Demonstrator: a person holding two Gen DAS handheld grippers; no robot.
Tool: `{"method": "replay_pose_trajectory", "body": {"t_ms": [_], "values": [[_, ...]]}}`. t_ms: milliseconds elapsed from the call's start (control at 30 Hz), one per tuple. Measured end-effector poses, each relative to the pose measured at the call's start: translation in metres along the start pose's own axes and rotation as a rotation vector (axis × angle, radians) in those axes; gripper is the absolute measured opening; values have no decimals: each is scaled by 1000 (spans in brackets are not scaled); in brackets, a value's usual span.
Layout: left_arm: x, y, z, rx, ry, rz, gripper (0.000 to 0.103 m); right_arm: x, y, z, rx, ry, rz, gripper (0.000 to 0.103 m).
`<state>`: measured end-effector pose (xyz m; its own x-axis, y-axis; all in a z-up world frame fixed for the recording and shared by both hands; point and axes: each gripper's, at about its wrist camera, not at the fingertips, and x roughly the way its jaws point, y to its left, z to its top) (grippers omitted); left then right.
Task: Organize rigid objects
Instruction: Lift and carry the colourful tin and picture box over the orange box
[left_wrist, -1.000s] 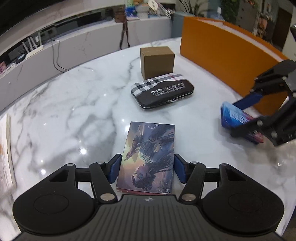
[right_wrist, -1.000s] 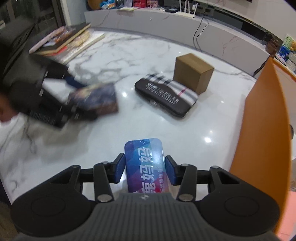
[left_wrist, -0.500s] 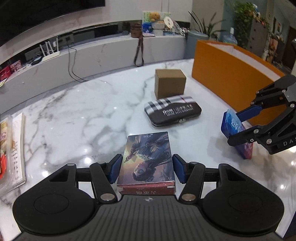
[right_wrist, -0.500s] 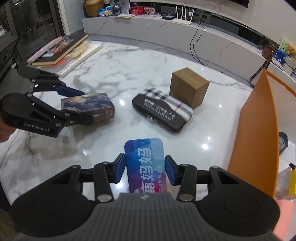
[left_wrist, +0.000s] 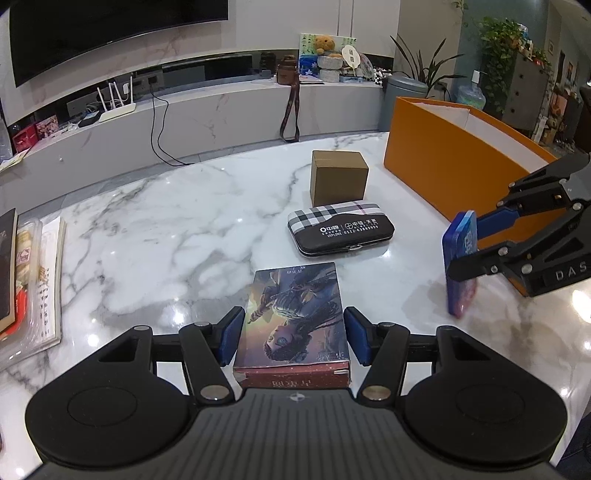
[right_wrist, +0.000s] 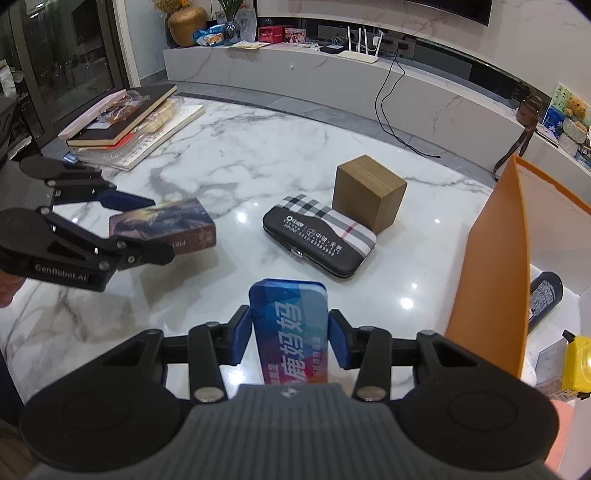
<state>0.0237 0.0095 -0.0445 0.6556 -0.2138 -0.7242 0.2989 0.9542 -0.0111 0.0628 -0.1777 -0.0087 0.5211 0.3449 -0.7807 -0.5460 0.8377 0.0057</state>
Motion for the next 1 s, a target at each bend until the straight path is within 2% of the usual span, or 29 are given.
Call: {"method": "replay_pose_trajectory", "body": {"t_ms": [267,600,800,1000], "values": [[-15,-5,5,-14,-19,15,67,-13,-1,6,7,-36,-5,46],[-36,-22,25,19,-56,32,67,-32,-8,10,32,-84,-8,45],[-46,-40,47,60,-87,32,67,-58,-23,17,73,-162,-23,45],[-45,-69,73,112,-119,11,67,-93,-53,16,146,-253,-56,45]]}}
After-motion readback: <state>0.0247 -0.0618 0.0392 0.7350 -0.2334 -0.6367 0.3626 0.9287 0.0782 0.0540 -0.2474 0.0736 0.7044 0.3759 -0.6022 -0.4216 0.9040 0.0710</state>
